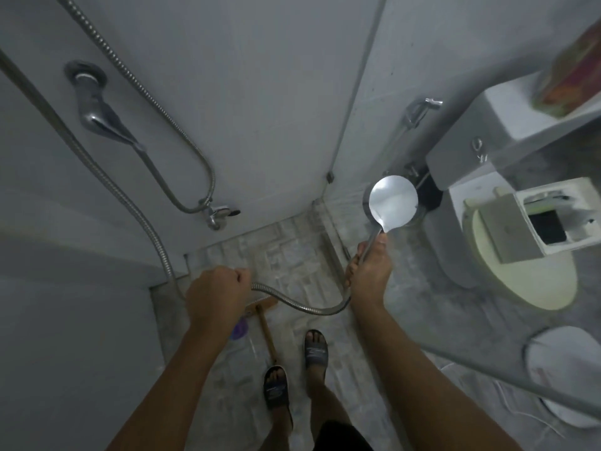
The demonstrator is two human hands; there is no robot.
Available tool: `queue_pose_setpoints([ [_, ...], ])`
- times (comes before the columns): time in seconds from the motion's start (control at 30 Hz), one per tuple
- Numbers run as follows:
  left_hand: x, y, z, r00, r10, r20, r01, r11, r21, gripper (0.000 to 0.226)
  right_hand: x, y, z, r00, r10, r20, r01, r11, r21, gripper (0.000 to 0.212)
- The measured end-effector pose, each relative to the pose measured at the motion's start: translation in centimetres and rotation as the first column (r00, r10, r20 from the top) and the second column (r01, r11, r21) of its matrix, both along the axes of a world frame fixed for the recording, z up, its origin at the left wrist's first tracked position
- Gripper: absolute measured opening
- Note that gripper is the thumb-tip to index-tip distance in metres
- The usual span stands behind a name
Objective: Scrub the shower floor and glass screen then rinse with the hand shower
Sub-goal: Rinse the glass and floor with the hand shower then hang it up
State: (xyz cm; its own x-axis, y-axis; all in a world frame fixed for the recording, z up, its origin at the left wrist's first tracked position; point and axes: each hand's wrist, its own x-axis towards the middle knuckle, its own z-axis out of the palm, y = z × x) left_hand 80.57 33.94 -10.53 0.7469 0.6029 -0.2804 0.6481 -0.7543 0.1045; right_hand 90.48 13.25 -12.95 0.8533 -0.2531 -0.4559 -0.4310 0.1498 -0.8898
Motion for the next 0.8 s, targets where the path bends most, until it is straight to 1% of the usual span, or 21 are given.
queue_pose_setpoints([
  [0.07,0.9,-0.7,-0.3,1.000,-0.009,0.001,0.009,1.000,-0.011,0.046,1.9,-0.4,-0.3,1.000,0.003,-0.015,-0.003,1.000,-0.002,0.064],
  [0.13,1.9,-1.1,-0.6,1.000,-0.025,-0.011,0.025,1.000,0.014,0.046,3.7,-0.7,-0.8,0.999,0.023,-0.038,-0.023,1.000,0.000,0.065],
  [0.2,2.4,-1.1,-0.8,0.999,-0.023,-0.030,0.023,1.000,0.020,0.047,4.9,-0.6,-1.0,0.993,0.079,-0.082,-0.076,0.996,0.046,0.065],
  [0.27,2.5,-0.8,-1.3,0.999,-0.010,-0.046,0.010,1.000,0.015,0.050,5.6,-0.2,-1.4,0.975,0.152,-0.160,-0.134,0.984,0.119,0.064],
  [0.33,2.1,0.0,-1.9,0.998,0.049,-0.043,-0.049,0.999,-0.019,0.051,6.0,0.4,-2.0,0.956,0.201,-0.213,-0.167,0.972,0.168,0.064],
  [0.4,1.4,0.9,-2.5,0.990,0.130,-0.055,-0.132,0.990,-0.045,0.051,6.2,1.0,-2.4,0.943,0.209,-0.259,-0.157,0.966,0.207,0.065],
  [0.5,-0.2,2.1,-3.2,0.982,0.165,-0.093,-0.167,0.986,-0.014,0.054,5.9,2.2,-3.1,0.903,0.260,-0.342,-0.176,0.950,0.257,0.066],
  [0.6,-1.8,2.7,-3.7,0.976,0.201,-0.083,-0.203,0.979,-0.016,0.054,5.3,3.4,-3.7,0.888,0.304,-0.346,-0.214,0.937,0.275,0.064],
  [0.7,-3.2,3.1,-4.1,0.965,0.250,-0.078,-0.251,0.968,-0.005,0.053,4.4,4.7,-4.3,0.871,0.344,-0.350,-0.263,0.930,0.259,0.064],
  [0.8,-4.9,3.7,-4.2,0.964,0.252,-0.084,-0.254,0.967,-0.006,0.053,3.4,6.2,-4.4,0.862,0.389,-0.324,-0.315,0.913,0.259,0.064],
])
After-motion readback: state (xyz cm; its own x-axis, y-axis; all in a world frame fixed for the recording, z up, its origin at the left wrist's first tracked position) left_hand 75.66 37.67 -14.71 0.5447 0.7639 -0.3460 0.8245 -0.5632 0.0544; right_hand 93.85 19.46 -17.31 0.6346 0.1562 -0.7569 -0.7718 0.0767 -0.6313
